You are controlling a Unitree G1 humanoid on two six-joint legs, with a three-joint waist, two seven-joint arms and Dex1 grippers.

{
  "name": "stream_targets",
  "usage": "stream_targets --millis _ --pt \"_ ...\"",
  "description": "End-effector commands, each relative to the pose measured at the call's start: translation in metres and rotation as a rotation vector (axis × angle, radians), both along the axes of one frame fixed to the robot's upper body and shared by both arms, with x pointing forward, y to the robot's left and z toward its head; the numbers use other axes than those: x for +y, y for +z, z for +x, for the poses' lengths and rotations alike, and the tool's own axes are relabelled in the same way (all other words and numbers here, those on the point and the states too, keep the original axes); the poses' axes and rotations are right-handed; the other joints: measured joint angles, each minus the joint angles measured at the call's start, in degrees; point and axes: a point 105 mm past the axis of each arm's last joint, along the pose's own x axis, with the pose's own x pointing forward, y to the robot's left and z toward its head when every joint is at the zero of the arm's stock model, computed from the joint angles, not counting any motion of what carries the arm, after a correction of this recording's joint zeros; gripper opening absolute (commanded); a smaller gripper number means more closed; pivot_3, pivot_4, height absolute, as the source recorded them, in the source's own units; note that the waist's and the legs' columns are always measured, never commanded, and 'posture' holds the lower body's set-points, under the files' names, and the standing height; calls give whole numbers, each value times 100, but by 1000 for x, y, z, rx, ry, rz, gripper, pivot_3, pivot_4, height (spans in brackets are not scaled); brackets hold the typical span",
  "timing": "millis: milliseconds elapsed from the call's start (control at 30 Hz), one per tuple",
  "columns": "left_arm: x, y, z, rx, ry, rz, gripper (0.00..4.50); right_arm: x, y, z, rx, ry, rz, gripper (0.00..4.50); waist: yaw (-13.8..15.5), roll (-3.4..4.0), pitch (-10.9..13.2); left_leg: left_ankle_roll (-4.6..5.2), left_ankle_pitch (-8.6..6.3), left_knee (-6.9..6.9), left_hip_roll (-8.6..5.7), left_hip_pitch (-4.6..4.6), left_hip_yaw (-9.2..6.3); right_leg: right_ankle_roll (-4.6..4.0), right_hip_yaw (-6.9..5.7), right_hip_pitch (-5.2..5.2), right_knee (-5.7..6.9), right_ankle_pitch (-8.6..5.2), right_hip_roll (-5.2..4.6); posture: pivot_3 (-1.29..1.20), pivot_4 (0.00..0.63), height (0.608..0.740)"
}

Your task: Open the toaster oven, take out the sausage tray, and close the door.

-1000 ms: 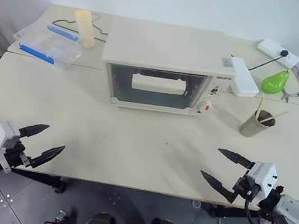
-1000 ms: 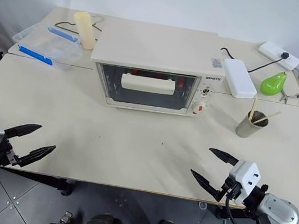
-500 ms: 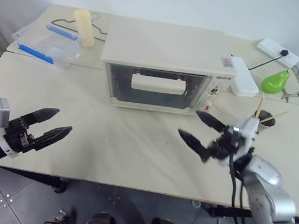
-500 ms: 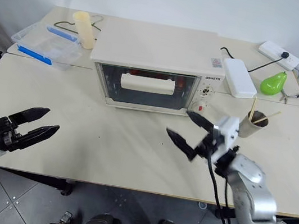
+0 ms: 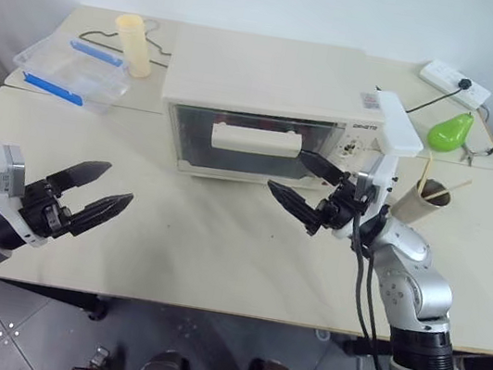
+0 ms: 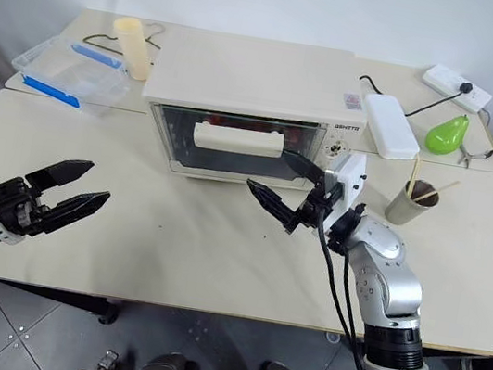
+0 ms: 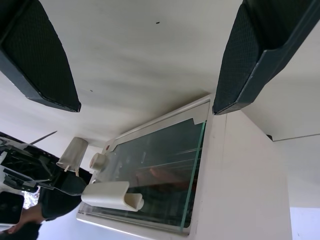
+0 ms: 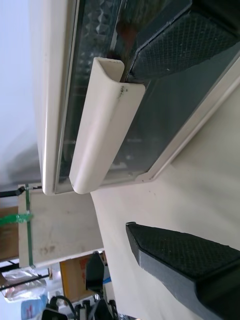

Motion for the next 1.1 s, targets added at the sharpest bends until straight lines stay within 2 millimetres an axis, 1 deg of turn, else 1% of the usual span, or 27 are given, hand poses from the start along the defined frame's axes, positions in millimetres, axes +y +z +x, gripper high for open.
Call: stream_targets --millis 33,133,200,233,300,367,400,500,567,600,700,733,767,800,867,1033,1100 --pt "1 5 -2 -17 17 -4 4485 13 6 -21 -90 119 -64 4500 -28 0 0 0 0 0 1 0 1 0 1 -1 0 0 0 0 150 740" --pt "6 14 4 -40 55 -64 4485 15 -5 -31 -154 155 -161 4500 -69 0 0 -2 -1 -1 5 -3 1 0 2 -7 5 0 4 0 150 740" --pt "8 27 9 -68 63 -129 4485 13 -17 -39 -202 181 -243 4500 -71 -1 0 -5 -1 -1 9 -4 2 0 3 -9 6 0 8 0 150 740" --pt "8 34 9 -74 42 -182 4309 11 -24 -41 -222 187 -276 4500 -69 -1 0 -6 0 -1 11 -4 2 0 3 -10 6 0 10 0 150 740" --pt "7 43 9 -88 2 -220 3859 6 -32 -43 -255 188 -320 4500 -80 -1 0 -7 0 -1 15 -4 3 0 5 -11 6 0 11 0 150 740" --pt "9 46 16 -105 15 -221 3271 3 -36 -40 -262 176 -328 4500 -86 -2 0 -8 0 -1 13 -2 14 0 12 -16 7 0 11 0 150 740" --pt "7 47 22 -113 26 -207 2966 1 -36 -38 -263 164 -322 4500 -84 -1 0 -8 0 -1 12 -3 19 0 13 -18 7 0 12 0 150 740" --pt "-4 43 32 -94 -28 -145 2059 0 -35 -33 -269 149 -316 4500 -73 -2 1 -12 2 4 14 -1 21 0 13 -19 11 0 20 0 150 740" --pt "-8 42 36 -87 -47 -130 1433 -1 -34 -31 -277 143 -315 4500 -72 -2 0 -12 2 5 14 -1 23 0 16 -19 11 0 20 0 150 740" --pt "-10 42 41 -88 -55 -126 1133 -2 -34 -29 -280 135 -315 4500 -72 -2 0 -12 2 5 14 -1 23 0 16 -20 11 0 20 0 150 740" --pt "-26 39 60 -84 -102 -97 188 -5 -35 -25 -282 113 -320 4500 -41 -4 1 -14 3 6 14 -3 24 0 17 -22 13 0 23 0 150 740" --pt "-30 39 64 -89 -108 -88 9 -5 -35 -24 -281 110 -320 4500 -35 -4 1 -14 4 9 13 -4 24 0 16 -22 14 0 23 0 150 740" --pt "-33 38 70 -94 -108 -84 9 -6 -35 -24 -283 106 -324 4500 -42 -4 1 -14 4 10 13 -4 26 0 17 -21 13 0 23 0 150 740" --pt "-40 38 73 -87 -137 -85 9 -8 -35 -23 -284 101 -329 4500 -46 -5 0 -14 4 10 12 -4 28 0 18 -21 14 0 23 0 150 740" --pt "-52 34 76 -71 -193 -70 9 -10 -35 -23 -285 93 -335 4500 -48 -5 1 -14 4 10 12 -5 30 0 17 -24 15 0 23 0 150 740" --pt "-69 17 73 -8 -328 9 9 -20 -38 -24 -272 52 -349 4500 -62 -5 1 -14 4 8 12 -7 34 0 15 -31 17 0 23 0 150 740" --pt "-72 5 71 18 -360 49 9 -30 -41 -25 -250 9 -352 4500 -59 -5 1 -14 4 7 13 -7 37 0 16 -32 17 0 23 0 150 740"
